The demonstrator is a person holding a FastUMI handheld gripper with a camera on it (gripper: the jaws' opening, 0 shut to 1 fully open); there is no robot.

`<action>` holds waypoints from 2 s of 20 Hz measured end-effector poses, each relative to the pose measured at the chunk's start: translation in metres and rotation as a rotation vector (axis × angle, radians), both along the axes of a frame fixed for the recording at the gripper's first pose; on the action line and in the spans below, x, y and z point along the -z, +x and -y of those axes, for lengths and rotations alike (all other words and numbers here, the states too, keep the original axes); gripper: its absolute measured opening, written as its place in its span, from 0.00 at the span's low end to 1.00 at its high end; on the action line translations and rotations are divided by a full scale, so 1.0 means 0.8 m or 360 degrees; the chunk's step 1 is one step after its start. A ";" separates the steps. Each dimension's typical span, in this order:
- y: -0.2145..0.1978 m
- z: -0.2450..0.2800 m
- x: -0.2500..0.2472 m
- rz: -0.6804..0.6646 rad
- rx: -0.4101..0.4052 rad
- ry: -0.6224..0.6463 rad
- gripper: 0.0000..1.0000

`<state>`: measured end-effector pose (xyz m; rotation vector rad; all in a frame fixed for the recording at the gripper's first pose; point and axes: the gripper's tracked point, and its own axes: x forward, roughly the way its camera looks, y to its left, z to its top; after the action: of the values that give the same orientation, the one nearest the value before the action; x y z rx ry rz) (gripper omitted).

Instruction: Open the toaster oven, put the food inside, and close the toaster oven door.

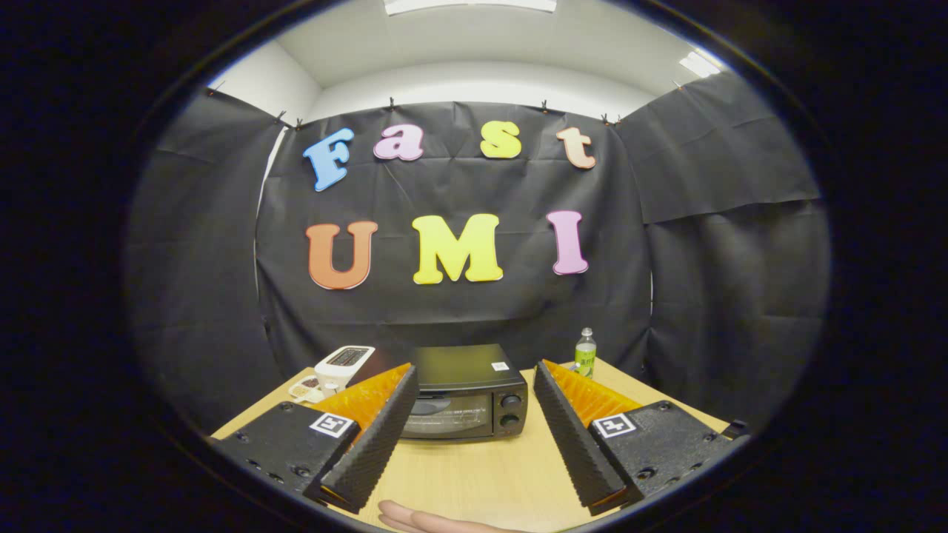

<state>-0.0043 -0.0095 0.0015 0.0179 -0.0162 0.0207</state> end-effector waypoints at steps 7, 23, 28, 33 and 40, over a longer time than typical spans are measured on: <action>0.060 -0.026 0.030 -0.0080 -0.0018 0.0009 1.00; 0.251 -0.110 0.165 -0.0312 -0.0085 0.0014 1.00; 0.262 -0.120 0.177 -0.0336 -0.0136 0.0030 1.00; 0.245 -0.119 0.181 -0.0281 -0.0107 -0.0101 1.00; 0.202 -0.112 0.202 -0.0422 -0.0148 -0.0094 0.99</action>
<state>0.1571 0.0803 -0.1603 -0.0378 0.2502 0.1115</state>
